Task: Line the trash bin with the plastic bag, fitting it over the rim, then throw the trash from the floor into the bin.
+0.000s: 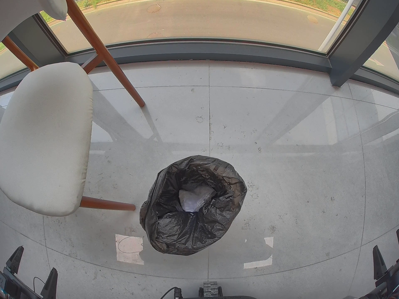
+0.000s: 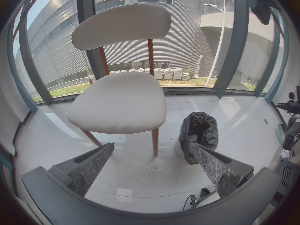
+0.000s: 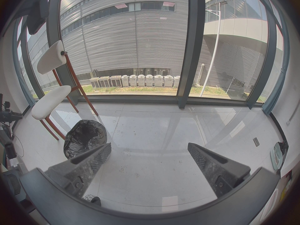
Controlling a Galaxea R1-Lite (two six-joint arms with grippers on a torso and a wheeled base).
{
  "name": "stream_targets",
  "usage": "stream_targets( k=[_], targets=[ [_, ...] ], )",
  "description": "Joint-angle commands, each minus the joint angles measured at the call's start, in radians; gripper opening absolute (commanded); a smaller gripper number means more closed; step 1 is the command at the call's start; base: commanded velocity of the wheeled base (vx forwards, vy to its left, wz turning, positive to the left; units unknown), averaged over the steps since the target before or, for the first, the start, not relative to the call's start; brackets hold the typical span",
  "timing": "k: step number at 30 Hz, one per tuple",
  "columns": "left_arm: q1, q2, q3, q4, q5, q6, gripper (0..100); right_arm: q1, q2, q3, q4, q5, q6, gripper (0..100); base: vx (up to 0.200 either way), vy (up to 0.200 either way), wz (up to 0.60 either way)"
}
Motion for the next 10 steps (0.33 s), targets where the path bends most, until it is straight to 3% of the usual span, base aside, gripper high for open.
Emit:
stream_targets(
  k=[1,5,10],
  targets=[
    [0.026,-0.024,0.018,-0.003,0.037,0.002,100,0.001,-0.011,0.012,-0.002,-0.002,0.004,100,0.0,0.0,0.0],
    [0.026,-0.024,0.015,0.005,-0.032,0.023,100,0.001,-0.011,0.012,0.0,-0.002,-0.001,100,0.0,0.0,0.0],
    [0.029,-0.024,0.013,0.006,-0.018,-0.006,100,0.001,-0.009,0.012,0.0,0.001,-0.004,100,0.0,0.0,0.0]
  ],
)
